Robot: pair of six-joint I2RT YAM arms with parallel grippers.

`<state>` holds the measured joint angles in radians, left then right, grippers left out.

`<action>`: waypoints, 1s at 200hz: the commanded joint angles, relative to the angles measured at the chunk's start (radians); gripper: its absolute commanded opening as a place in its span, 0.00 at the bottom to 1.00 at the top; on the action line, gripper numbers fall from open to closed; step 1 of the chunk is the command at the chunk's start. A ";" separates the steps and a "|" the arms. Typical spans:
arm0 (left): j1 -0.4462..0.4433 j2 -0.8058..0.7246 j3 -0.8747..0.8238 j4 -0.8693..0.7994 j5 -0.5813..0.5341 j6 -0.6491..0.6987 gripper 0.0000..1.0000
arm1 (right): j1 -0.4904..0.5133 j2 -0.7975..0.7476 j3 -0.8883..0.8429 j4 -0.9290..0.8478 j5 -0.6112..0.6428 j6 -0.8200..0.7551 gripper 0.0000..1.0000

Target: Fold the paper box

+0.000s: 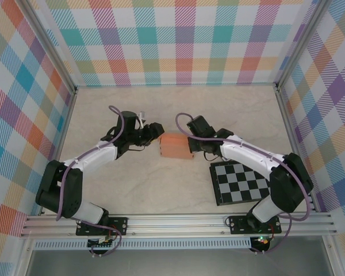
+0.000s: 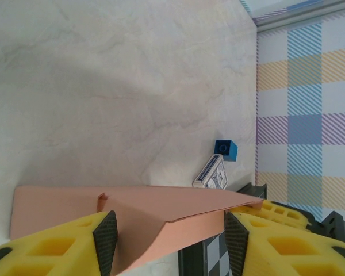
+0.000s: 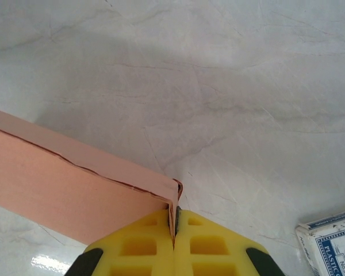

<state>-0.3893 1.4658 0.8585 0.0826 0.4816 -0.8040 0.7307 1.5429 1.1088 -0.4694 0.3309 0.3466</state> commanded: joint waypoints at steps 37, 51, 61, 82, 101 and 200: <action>-0.010 -0.048 -0.028 0.034 0.013 -0.068 0.54 | -0.004 0.040 0.051 -0.005 -0.014 -0.017 0.00; -0.011 -0.039 -0.023 0.049 0.018 -0.083 0.54 | -0.005 0.042 0.052 -0.005 -0.018 -0.017 0.00; -0.014 -0.031 -0.018 0.058 0.021 -0.091 0.54 | -0.005 0.043 0.054 -0.002 -0.020 -0.020 0.00; -0.026 -0.018 -0.014 0.067 0.015 -0.097 0.52 | -0.005 0.040 0.052 0.003 -0.023 -0.022 0.00; -0.035 -0.007 -0.020 0.072 0.010 -0.094 0.50 | -0.005 0.041 0.060 -0.003 -0.025 -0.009 0.00; -0.063 0.022 -0.059 0.080 -0.032 -0.056 0.38 | -0.005 0.043 0.056 0.038 -0.011 -0.015 0.02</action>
<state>-0.4187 1.4658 0.8200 0.1261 0.4477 -0.8734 0.7197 1.5761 1.1431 -0.4706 0.3355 0.3531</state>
